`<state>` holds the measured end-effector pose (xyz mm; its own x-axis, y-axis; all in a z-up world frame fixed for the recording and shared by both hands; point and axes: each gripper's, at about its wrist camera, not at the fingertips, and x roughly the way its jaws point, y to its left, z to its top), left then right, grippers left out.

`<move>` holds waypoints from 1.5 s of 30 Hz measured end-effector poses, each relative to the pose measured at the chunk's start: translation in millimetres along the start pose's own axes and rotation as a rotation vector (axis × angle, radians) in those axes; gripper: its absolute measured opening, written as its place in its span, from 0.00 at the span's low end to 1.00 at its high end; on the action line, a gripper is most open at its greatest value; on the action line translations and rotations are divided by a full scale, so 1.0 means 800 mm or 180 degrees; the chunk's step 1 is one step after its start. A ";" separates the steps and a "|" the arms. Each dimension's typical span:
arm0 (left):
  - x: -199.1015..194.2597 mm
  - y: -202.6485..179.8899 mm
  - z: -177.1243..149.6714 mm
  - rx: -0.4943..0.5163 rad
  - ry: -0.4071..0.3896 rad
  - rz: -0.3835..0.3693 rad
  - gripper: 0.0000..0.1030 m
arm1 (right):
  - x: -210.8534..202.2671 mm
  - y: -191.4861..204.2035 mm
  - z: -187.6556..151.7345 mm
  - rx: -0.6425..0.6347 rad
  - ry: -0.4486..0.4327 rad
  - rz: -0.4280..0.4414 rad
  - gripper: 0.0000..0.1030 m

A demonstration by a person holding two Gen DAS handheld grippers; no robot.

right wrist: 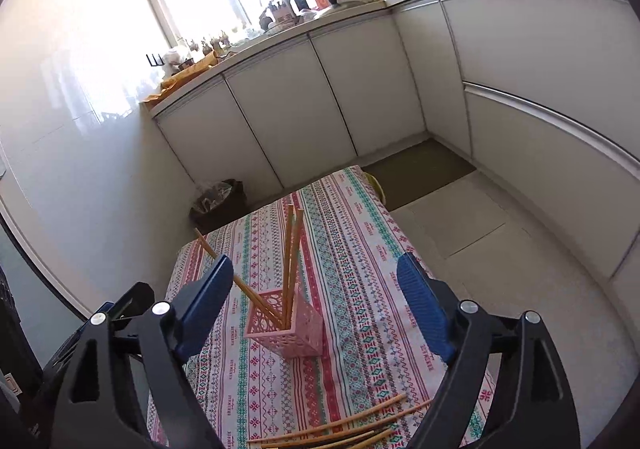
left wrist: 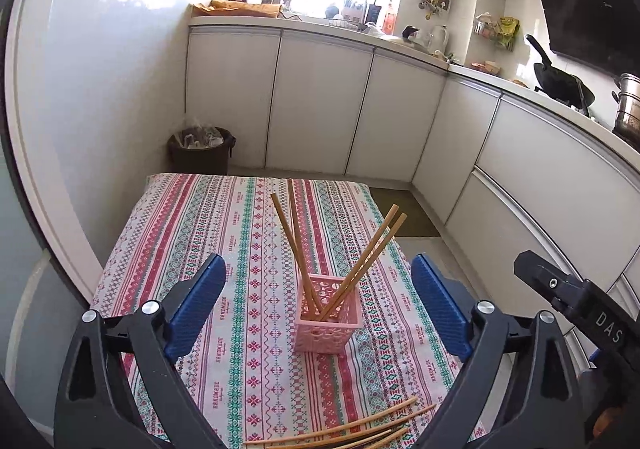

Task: Organize utensils
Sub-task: 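Move both open tools back toward the remaining chopsticks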

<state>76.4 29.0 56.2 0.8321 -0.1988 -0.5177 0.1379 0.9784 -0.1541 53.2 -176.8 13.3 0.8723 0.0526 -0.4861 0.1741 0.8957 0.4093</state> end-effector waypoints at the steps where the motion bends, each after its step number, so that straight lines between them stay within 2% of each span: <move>1: -0.003 -0.001 -0.003 0.0014 -0.0002 0.0041 0.91 | -0.002 -0.003 -0.003 0.0028 0.0012 -0.0043 0.88; 5: -0.017 -0.004 -0.014 0.0062 -0.0042 0.0169 0.93 | -0.013 -0.014 -0.015 0.0081 0.0027 -0.0156 0.93; 11: -0.026 -0.006 -0.030 0.0112 0.0000 0.0334 0.93 | -0.028 -0.033 -0.043 0.0098 0.0155 -0.0226 0.93; 18: -0.031 -0.015 -0.058 0.0196 0.0128 0.0384 0.93 | -0.046 -0.050 -0.069 0.0083 0.0164 -0.0367 0.93; 22: -0.028 -0.020 -0.073 0.0291 0.0272 0.0383 0.93 | -0.051 -0.068 -0.077 0.0203 0.0207 -0.0384 0.93; 34: 0.015 -0.059 -0.125 0.1286 0.0948 0.0336 0.93 | -0.035 -0.148 -0.139 0.0625 0.0694 -0.0531 0.93; 41: 0.054 -0.094 -0.167 0.1946 0.1480 0.0040 0.93 | -0.033 -0.174 -0.147 0.0832 0.0737 -0.0542 0.93; 45: 0.087 -0.112 -0.178 0.2155 0.1837 -0.0206 0.91 | -0.032 -0.201 -0.148 0.1093 0.0778 -0.0536 0.93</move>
<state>45.2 -80.5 -86.0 0.4369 -0.0736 -0.8965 0.6149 0.7519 0.2379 -51.3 -270.0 -131.2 0.6925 0.0583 -0.7191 0.4818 0.7045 0.5211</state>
